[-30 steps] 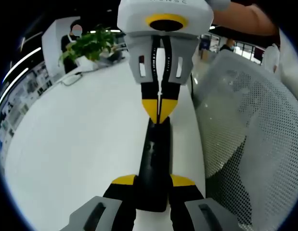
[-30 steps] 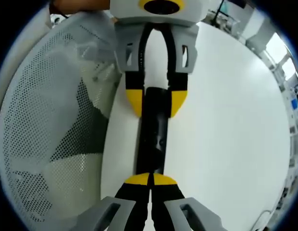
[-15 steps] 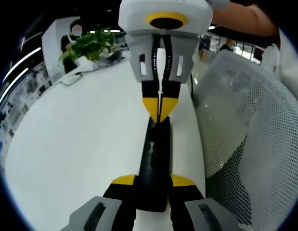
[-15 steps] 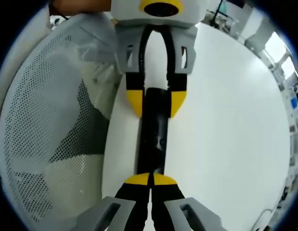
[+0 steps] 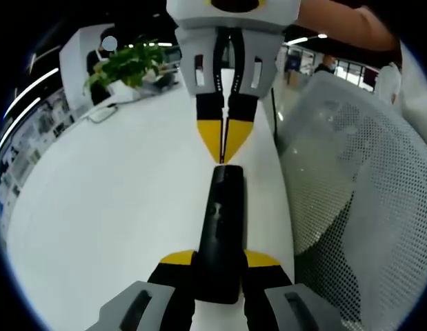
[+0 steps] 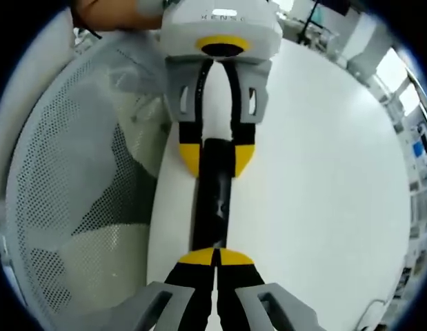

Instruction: Press the specified remote control buttons in sequence, fully releasing each button before pressing the next.

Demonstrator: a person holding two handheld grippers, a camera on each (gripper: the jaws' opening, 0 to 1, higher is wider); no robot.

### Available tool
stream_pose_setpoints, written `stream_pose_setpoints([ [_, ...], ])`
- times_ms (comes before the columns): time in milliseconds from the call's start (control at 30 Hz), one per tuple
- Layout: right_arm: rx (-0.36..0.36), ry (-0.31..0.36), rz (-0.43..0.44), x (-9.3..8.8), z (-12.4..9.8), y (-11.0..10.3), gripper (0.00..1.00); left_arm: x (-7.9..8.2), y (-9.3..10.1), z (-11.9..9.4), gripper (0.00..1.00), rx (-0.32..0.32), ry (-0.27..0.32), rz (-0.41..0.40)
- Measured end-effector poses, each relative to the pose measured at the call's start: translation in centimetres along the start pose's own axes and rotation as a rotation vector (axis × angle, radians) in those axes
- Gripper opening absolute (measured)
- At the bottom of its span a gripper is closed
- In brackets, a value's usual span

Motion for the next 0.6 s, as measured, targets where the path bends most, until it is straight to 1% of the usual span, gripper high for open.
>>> stream_pose_setpoints([
  [333, 0.0, -0.005, -0.013, 0.26, -0.34, -0.07, 0.0, -0.02, -0.04, 0.01, 0.24, 0.0, -0.001, 0.0],
  [600, 0.007, -0.021, -0.01, 0.18, -0.06, -0.33, 0.0, 0.01, 0.0, 0.0, 0.24, 0.001, -0.004, 0.002],
])
Point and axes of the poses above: the point that each gripper's makers call its tool centre point, and the gripper's own axes: z roughly forward along the fingers, y roughly to its right, x roughly out of its top, the point moved 1 cm from there along -z, roughly backward along the fingers, and after that the axes turned 11 degrees about z, right-handed, at the moved point
